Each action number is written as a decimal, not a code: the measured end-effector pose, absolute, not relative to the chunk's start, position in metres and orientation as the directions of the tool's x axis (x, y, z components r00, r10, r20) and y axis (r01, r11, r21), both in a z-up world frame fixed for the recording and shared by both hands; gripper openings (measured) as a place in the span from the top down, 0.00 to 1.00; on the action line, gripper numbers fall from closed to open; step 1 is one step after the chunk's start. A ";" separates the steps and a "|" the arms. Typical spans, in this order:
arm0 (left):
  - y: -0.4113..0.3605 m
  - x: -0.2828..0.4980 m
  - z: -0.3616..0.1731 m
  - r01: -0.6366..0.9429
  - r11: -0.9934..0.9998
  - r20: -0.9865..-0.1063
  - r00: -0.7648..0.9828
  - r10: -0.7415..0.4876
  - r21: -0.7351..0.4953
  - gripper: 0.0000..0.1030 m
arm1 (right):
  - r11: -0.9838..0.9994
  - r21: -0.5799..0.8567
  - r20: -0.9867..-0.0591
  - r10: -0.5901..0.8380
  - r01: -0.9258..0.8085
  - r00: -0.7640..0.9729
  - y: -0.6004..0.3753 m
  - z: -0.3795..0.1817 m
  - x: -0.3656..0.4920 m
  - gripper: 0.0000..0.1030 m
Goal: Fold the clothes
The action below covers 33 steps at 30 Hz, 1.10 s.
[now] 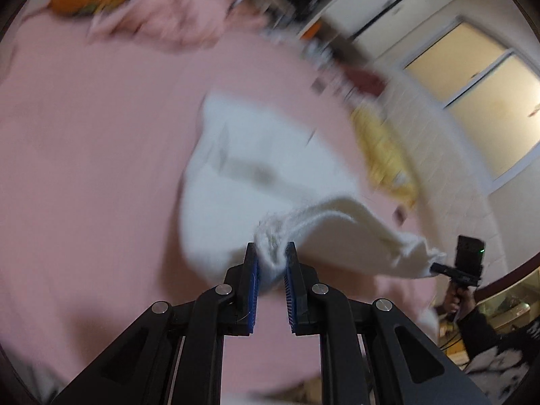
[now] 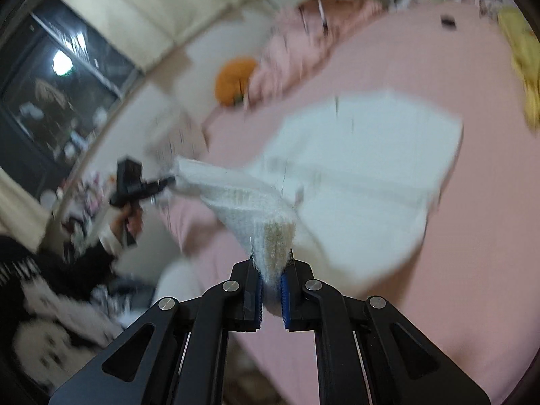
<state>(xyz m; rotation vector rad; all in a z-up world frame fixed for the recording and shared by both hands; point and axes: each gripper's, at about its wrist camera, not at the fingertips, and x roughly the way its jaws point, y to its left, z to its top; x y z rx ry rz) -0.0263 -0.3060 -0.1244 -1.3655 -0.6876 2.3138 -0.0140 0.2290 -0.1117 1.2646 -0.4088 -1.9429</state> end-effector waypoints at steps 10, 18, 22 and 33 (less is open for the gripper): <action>-0.305 0.035 -0.197 0.061 -0.922 -0.907 -0.216 0.361 -0.381 0.87 | -0.837 0.489 -0.862 -0.507 0.247 -0.013 0.188 -0.229 0.024 0.88; -0.317 0.036 -0.134 0.150 -0.984 -0.924 -0.381 0.034 -0.098 0.34 | -0.949 0.170 -0.972 -0.205 0.264 -0.111 0.188 -0.167 0.033 0.82; -0.240 0.001 -0.111 -0.035 -0.992 -0.843 -0.523 0.123 -0.122 0.03 | -0.960 0.145 -0.913 -0.223 0.240 -0.341 0.152 -0.138 0.004 0.67; -0.198 -0.024 -0.223 0.086 -0.986 -0.965 -0.235 0.119 -0.143 0.13 | -0.984 0.105 -0.954 -0.141 0.144 -0.266 0.111 -0.230 -0.006 0.44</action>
